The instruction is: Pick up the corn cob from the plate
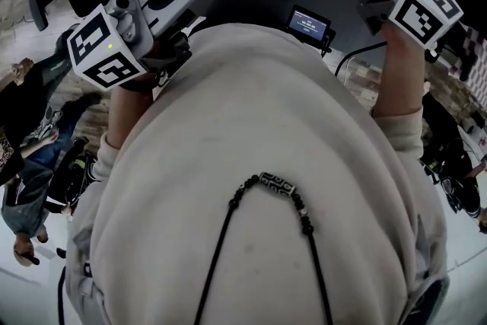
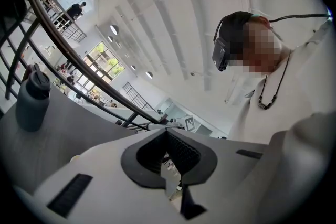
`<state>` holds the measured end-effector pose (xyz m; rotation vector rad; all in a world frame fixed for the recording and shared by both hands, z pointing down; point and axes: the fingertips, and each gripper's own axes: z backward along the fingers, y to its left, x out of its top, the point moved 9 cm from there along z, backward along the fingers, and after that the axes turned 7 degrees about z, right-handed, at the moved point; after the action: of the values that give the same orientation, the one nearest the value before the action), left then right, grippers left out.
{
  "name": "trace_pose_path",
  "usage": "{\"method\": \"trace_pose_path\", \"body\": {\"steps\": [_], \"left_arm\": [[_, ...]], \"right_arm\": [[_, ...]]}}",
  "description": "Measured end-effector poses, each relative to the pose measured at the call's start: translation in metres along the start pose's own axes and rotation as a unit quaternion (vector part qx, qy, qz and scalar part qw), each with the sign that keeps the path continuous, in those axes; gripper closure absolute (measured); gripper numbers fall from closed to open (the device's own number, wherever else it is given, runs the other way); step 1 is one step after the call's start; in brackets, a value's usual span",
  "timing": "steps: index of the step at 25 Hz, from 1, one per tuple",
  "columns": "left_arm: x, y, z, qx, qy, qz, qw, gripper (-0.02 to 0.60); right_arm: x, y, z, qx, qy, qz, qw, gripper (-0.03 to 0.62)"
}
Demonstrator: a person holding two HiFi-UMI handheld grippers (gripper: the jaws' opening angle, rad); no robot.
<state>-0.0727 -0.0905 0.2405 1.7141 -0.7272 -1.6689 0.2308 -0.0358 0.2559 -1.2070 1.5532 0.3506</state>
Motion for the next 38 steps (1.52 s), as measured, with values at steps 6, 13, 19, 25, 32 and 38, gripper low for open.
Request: {"method": "trace_pose_path", "body": {"steps": [6,13,19,25,32,38], "left_arm": [[-0.002,0.004,0.016,0.014,-0.014,0.002,0.9998,0.58],[-0.006,0.012,0.026,0.036,-0.028,0.015,0.9988,0.58],[-0.015,0.018,0.032,0.053,-0.036,0.031,0.9975,0.58],[-0.02,0.022,0.036,0.065,-0.041,0.044,0.9961,0.58],[-0.028,0.024,0.043,0.08,-0.051,0.053,0.9941,0.58],[-0.034,0.022,0.06,0.097,-0.067,0.057,0.9913,0.58]], "right_arm": [[-0.007,-0.013,-0.022,0.004,0.015,-0.01,1.0,0.577],[-0.013,-0.03,-0.042,0.013,0.034,-0.012,0.999,0.577],[-0.021,-0.04,-0.06,0.013,0.06,-0.014,0.998,0.577],[-0.032,-0.05,-0.074,0.01,0.088,-0.01,0.996,0.577],[-0.049,-0.064,-0.091,0.01,0.108,-0.016,0.994,0.577],[-0.06,-0.069,-0.112,0.007,0.13,-0.015,0.991,0.576]]}}
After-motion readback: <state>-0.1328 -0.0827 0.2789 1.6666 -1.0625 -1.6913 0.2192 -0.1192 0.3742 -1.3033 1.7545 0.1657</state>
